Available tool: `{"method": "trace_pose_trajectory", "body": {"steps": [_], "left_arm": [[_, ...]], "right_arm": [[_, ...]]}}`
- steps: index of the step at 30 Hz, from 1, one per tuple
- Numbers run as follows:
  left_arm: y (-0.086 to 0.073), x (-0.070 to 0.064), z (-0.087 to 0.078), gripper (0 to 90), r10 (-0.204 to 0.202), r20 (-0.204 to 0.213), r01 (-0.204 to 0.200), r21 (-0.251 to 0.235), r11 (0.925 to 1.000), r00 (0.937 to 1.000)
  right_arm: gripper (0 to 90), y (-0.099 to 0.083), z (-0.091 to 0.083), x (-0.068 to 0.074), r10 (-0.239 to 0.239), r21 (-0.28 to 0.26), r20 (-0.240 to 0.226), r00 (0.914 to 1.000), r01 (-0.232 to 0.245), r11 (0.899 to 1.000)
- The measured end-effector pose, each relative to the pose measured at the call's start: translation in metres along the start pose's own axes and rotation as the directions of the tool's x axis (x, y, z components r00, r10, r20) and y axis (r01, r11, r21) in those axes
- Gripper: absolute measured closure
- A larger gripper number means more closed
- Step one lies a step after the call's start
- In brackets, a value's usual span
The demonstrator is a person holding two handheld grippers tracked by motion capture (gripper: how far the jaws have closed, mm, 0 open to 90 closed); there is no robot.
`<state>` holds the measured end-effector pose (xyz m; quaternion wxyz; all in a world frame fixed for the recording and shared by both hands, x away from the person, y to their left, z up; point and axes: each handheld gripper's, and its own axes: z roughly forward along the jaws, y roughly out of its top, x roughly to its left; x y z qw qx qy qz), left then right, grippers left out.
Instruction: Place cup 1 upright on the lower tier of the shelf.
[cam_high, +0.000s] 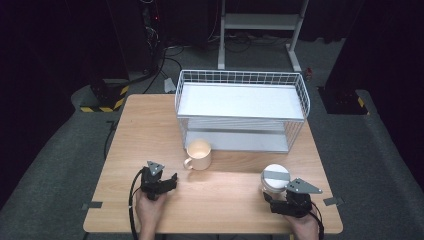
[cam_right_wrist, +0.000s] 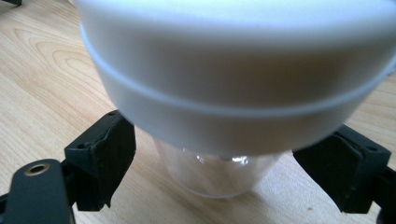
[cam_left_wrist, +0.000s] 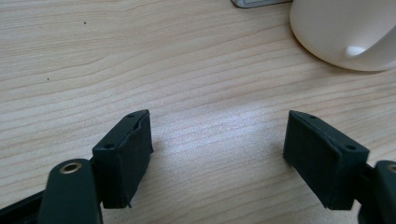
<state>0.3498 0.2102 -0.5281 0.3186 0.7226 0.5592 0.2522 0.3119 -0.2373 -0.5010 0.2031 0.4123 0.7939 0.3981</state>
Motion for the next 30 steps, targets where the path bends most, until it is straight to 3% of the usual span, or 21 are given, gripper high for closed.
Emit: {"method": "trace_pose_trajectory", "body": {"steps": [30], "left_arm": [[0.0,0.0,0.0,23.6,0.003,-0.001,-0.003,0.002,1.0,1.0]], "right_arm": [[15.1,0.014,0.015,-0.002,0.003,-0.021,-0.008,1.0,-0.003,1.0]]}}
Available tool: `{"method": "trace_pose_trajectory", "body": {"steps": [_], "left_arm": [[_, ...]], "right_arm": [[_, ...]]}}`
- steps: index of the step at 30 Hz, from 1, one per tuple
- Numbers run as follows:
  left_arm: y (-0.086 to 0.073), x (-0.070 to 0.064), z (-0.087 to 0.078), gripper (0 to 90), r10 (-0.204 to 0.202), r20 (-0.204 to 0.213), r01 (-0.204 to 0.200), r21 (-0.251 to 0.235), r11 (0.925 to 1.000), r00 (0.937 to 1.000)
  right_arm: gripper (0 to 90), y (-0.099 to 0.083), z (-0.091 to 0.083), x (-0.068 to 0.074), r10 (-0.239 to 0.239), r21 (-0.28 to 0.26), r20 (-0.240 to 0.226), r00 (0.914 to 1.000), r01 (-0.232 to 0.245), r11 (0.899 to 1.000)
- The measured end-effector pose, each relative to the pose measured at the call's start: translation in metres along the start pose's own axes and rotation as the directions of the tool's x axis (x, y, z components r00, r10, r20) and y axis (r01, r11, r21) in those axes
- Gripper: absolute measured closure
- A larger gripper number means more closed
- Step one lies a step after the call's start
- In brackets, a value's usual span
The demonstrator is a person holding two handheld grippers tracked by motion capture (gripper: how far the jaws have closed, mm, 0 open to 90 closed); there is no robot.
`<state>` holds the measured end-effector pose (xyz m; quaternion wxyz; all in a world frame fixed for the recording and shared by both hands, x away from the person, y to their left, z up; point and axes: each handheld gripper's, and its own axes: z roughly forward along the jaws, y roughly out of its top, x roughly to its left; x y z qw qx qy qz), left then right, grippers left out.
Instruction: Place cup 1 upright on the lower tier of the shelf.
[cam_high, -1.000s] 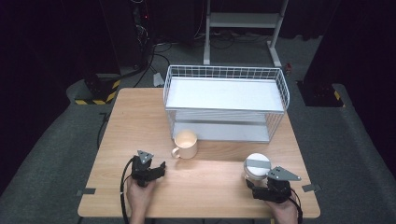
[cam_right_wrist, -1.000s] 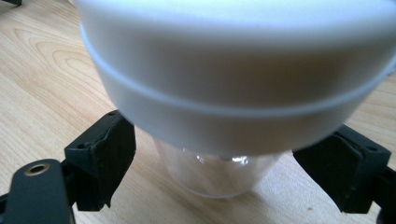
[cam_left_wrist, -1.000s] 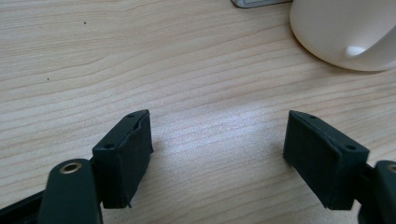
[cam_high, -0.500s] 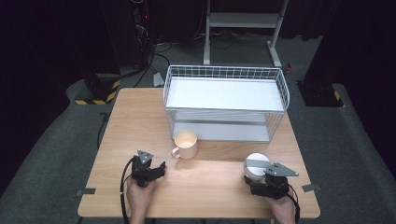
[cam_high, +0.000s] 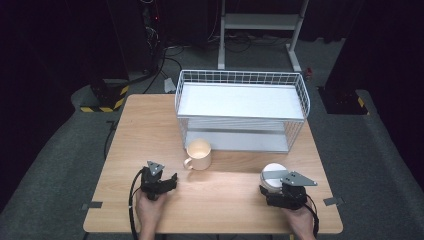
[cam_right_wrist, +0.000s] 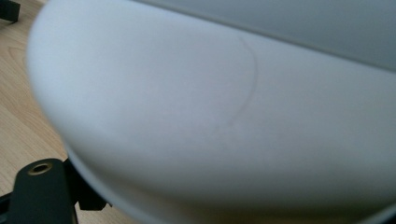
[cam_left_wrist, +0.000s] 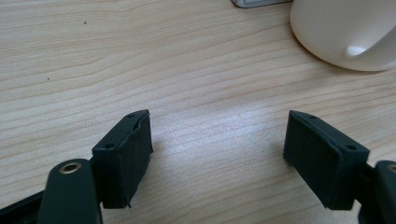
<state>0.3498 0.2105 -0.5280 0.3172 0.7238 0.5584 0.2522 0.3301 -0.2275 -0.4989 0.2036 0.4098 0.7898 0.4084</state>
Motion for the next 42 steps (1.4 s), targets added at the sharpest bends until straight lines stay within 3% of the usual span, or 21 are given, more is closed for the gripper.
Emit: {"method": "trace_pose_trajectory", "body": {"steps": [42], "left_arm": [[0.0,-0.0002,0.0002,23.6,-0.004,0.0,0.004,-0.002,1.0,1.0]], "right_arm": [[18.1,0.0034,0.002,-0.0026,0.001,-0.002,-0.021,0.9998,-0.001,1.0]]}}
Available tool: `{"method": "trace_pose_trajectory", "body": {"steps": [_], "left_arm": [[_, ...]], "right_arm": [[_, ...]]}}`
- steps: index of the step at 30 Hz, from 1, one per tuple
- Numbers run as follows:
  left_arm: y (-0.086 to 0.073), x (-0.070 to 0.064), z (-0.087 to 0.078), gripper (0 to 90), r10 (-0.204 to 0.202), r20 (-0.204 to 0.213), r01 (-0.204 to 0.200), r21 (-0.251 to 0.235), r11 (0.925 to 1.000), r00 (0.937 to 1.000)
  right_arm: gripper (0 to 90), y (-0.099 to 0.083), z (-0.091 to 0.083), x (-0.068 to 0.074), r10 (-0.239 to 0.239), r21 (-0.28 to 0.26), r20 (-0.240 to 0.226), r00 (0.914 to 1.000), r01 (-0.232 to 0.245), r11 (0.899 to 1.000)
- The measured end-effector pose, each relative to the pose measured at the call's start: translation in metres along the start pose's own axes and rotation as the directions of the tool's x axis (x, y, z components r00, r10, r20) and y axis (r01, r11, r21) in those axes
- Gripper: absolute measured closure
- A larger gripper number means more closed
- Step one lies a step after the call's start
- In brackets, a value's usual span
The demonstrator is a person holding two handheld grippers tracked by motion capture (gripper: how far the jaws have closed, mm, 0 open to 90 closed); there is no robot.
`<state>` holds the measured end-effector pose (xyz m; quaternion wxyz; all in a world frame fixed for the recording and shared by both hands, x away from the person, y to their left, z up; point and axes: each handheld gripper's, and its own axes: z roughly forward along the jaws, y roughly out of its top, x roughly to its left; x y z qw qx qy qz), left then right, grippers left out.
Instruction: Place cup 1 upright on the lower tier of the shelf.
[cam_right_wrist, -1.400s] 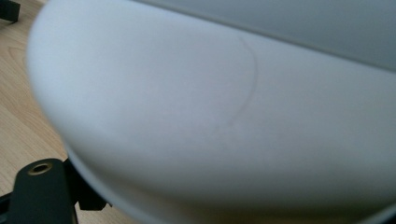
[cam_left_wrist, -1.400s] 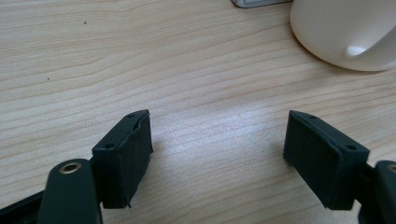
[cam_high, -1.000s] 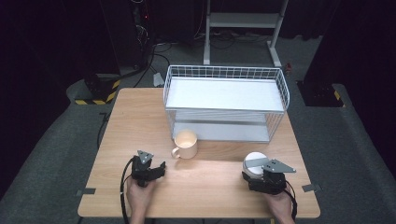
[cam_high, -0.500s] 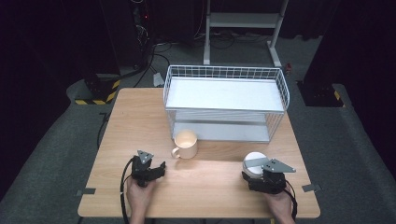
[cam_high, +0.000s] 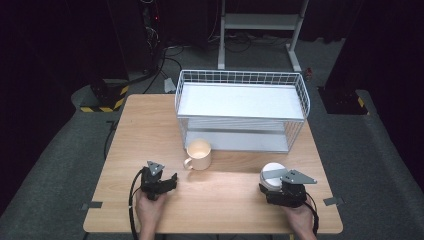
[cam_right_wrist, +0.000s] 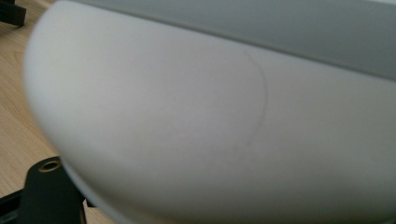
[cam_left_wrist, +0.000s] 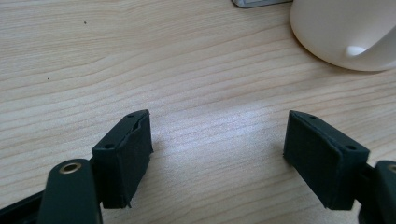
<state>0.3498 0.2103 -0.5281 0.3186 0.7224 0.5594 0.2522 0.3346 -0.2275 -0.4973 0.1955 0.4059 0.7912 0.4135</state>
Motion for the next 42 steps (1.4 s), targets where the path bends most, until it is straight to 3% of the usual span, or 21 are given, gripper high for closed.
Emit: {"method": "trace_pose_trajectory", "body": {"steps": [22,42], "left_arm": [[0.0,0.0,0.0,23.6,0.004,0.0,-0.004,0.003,1.0,1.0],[0.0,0.0,0.0,23.6,0.004,0.0,-0.004,0.003,1.0,1.0]], "right_arm": [[18.1,0.013,-0.001,-0.007,0.002,-0.006,-0.006,1.0,-0.003,1.0],[18.2,0.037,0.011,-0.017,-0.001,-0.004,-0.012,0.9999,0.001,1.0]]}}
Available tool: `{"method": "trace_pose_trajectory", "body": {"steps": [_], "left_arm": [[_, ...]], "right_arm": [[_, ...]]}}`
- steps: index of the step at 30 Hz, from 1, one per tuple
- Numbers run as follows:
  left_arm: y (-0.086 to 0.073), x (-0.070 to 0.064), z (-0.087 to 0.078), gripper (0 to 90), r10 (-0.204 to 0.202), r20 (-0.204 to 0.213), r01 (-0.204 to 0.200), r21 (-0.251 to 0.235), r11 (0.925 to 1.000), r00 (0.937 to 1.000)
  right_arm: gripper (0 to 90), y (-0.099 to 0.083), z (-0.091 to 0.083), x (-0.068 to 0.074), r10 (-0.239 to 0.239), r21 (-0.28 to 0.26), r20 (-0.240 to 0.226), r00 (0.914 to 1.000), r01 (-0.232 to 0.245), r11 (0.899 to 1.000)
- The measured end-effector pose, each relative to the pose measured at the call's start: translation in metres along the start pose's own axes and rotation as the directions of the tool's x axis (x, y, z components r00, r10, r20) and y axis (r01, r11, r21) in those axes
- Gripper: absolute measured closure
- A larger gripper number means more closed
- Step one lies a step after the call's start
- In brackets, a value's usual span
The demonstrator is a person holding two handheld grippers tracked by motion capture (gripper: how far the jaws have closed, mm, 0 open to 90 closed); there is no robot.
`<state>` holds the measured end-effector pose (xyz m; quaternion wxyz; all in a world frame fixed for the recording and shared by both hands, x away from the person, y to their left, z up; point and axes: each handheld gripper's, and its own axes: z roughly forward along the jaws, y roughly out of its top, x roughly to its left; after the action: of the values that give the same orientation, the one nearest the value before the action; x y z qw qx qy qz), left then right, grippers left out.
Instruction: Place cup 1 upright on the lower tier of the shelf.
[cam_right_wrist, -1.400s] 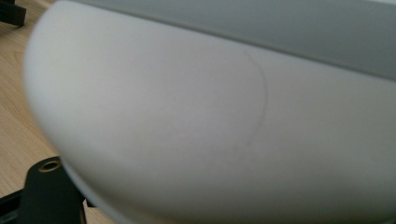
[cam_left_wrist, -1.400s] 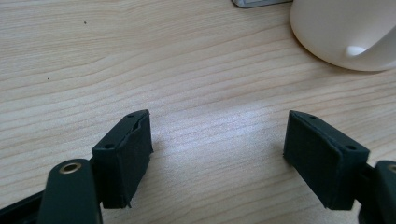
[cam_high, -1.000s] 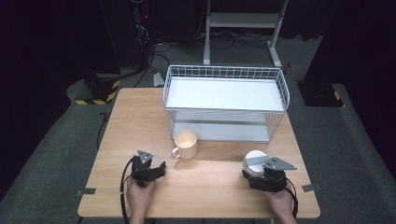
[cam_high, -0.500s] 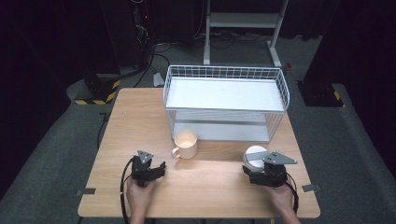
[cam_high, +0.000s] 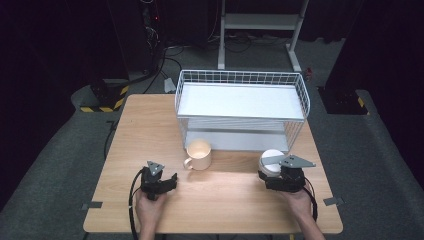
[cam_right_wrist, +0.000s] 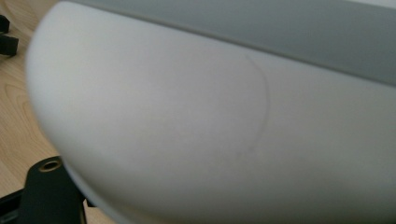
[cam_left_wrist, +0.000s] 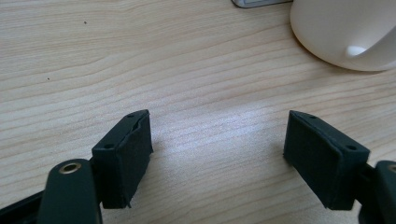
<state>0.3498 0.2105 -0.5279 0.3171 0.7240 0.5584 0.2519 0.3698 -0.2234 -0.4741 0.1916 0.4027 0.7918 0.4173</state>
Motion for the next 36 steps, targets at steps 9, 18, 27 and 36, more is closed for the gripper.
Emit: {"method": "trace_pose_trajectory", "body": {"steps": [9,18,27,36], "left_arm": [[0.0,0.0,0.0,23.5,0.0,0.0,0.0,0.0,1.0,1.0],[0.0,0.0,0.0,23.4,0.0,0.0,0.0,0.0,1.0,1.0],[0.0,0.0,0.0,23.4,0.0,0.0,0.0,0.0,1.0,1.0],[0.0,0.0,0.0,23.4,0.001,0.0,-0.001,0.0,1.0,1.0]], "right_arm": [[18.2,0.01,0.006,-0.005,0.017,0.003,0.006,0.9998,-0.017,1.0],[18.2,0.019,0.013,-0.011,0.018,0.012,0.03,0.9994,-0.018,1.0],[18.2,0.026,0.022,-0.016,0.035,0.016,0.043,0.9985,-0.036,0.999],[18.2,0.036,0.031,-0.023,0.036,0.015,0.064,0.9973,-0.037,0.999]]}}
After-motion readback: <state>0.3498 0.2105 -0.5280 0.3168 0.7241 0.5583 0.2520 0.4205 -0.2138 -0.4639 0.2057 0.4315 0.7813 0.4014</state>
